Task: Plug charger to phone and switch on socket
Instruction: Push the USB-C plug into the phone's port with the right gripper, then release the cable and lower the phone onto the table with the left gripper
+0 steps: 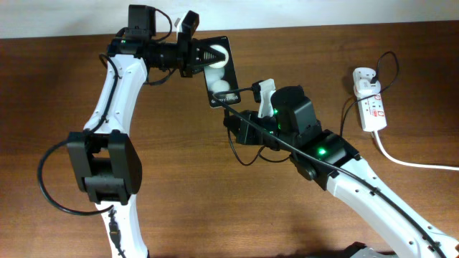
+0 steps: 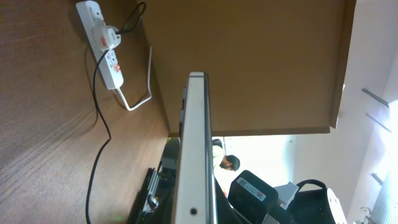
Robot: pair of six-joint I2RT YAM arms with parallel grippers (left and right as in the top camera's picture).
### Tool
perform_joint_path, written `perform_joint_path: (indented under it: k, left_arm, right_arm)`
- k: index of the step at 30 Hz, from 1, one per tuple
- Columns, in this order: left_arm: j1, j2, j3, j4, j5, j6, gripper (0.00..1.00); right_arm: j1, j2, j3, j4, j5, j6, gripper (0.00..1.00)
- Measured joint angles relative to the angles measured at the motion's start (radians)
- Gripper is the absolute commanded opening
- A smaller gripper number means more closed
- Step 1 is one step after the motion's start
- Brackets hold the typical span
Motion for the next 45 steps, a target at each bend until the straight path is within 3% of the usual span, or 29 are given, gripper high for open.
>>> perform_joint_path:
  k: [21, 29, 32, 33, 35, 39, 41, 42, 45]
  left_arm:
    - [-0.010, 0.000, 0.000, 0.009, 0.010, 0.016, 0.00]
    - [0.010, 0.000, 0.000, 0.020, -0.020, 0.031, 0.00]
    - [0.009, 0.000, 0.000, 0.015, -0.023, 0.035, 0.00]
    - [0.006, 0.000, 0.000, 0.013, -0.023, 0.040, 0.00]
    - [0.002, 0.000, 0.000, 0.007, -0.014, 0.045, 0.00]
    - [0.001, 0.000, 0.000, 0.004, -0.005, 0.045, 0.00]
    - [0.000, 0.000, 0.000, -0.006, -0.048, 0.066, 0.00]
    - [0.000, 0.000, 0.000, -0.026, -0.096, 0.081, 0.00]
    - [-0.001, 0.000, 0.000, -0.155, -0.366, 0.121, 0.00]
  right_arm:
    - [-0.038, 0.000, -0.004, 0.007, -0.032, -0.053, 0.04]
    - [-0.058, 0.060, -0.023, 0.108, -0.102, -0.054, 0.05]
    - [-0.060, 0.061, -0.022, 0.089, -0.103, -0.057, 0.18]
    - [-0.064, 0.061, -0.019, 0.065, -0.105, -0.061, 0.34]
    - [-0.072, 0.061, -0.018, 0.042, -0.106, -0.061, 0.45]
    - [-0.076, 0.064, -0.018, 0.029, -0.107, -0.060, 0.49]
    - [-0.078, 0.064, -0.018, 0.029, -0.108, -0.068, 0.58]
    - [-0.079, 0.064, -0.018, 0.028, -0.110, -0.079, 0.63]
    - [-0.080, 0.064, -0.017, -0.032, -0.109, -0.133, 0.64]
